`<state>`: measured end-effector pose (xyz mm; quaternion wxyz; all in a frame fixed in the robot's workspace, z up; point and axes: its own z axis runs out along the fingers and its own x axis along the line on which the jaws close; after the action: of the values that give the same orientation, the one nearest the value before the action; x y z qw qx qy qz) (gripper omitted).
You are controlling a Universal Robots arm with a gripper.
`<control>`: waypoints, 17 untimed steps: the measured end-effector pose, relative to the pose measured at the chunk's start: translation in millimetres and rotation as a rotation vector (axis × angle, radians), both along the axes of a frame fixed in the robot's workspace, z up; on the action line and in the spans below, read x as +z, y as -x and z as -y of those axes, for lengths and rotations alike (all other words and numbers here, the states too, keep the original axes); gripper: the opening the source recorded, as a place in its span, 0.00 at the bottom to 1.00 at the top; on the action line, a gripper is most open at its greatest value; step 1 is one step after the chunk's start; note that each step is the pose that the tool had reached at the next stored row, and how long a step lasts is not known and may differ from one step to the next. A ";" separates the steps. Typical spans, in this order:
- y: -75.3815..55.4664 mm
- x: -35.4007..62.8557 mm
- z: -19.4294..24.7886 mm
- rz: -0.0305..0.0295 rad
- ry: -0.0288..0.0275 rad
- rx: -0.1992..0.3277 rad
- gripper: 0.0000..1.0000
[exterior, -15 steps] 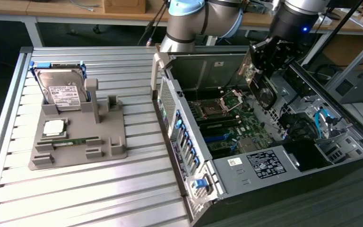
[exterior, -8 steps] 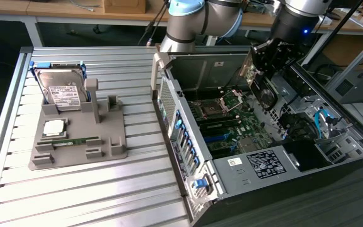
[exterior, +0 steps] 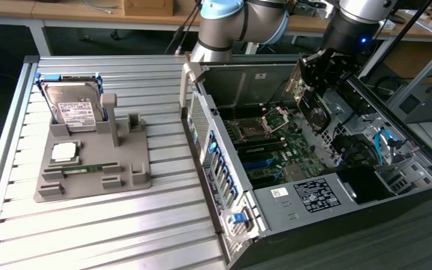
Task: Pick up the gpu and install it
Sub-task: 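Pick up the gpu and move the gpu toward the slot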
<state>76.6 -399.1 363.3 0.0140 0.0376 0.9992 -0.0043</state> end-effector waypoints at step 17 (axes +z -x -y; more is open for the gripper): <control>4.2 -11.1 0.0 0.0000 0.0002 0.000 0.27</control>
<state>72.5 -399.1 352.1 0.0140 0.0375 0.9992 -0.0044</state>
